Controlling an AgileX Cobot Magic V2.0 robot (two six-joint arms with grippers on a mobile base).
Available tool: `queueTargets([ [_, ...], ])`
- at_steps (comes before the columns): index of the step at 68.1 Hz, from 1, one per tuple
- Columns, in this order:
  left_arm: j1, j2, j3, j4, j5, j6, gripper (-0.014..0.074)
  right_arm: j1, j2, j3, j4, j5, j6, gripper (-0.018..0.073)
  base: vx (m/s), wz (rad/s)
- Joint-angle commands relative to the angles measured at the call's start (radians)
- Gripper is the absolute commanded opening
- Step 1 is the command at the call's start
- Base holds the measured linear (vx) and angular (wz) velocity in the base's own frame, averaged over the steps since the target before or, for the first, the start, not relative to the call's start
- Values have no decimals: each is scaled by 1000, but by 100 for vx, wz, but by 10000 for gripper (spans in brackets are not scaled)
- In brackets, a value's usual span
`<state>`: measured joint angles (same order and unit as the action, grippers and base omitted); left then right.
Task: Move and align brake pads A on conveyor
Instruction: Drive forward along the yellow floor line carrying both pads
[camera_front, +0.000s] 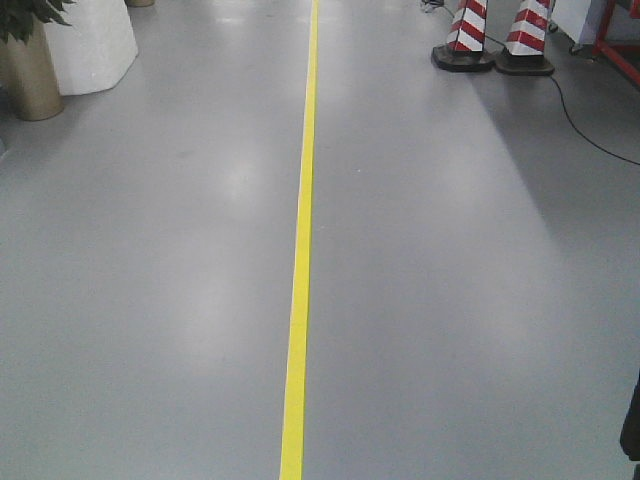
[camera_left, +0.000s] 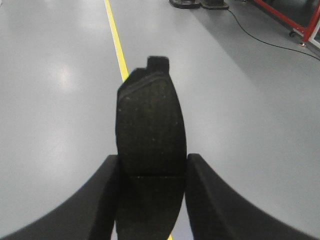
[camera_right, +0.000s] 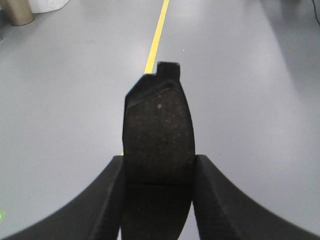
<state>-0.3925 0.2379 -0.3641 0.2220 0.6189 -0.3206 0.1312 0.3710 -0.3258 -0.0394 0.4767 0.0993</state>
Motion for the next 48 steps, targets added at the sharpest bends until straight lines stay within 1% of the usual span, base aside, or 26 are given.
queueTargets([
  [1,0,9,-30,12,-92,-1,-6,0,5,-32,-8,-96,-3,-10,56,-3],
  [25,0,9,-30,12,-92,-1,-6,0,5,-32,-8,-97,-3,-10,60,-8],
  [48,0,9,-30,12,-92,-1,-6,0,5,-32,-8,-97,-3,-10,67,-7],
])
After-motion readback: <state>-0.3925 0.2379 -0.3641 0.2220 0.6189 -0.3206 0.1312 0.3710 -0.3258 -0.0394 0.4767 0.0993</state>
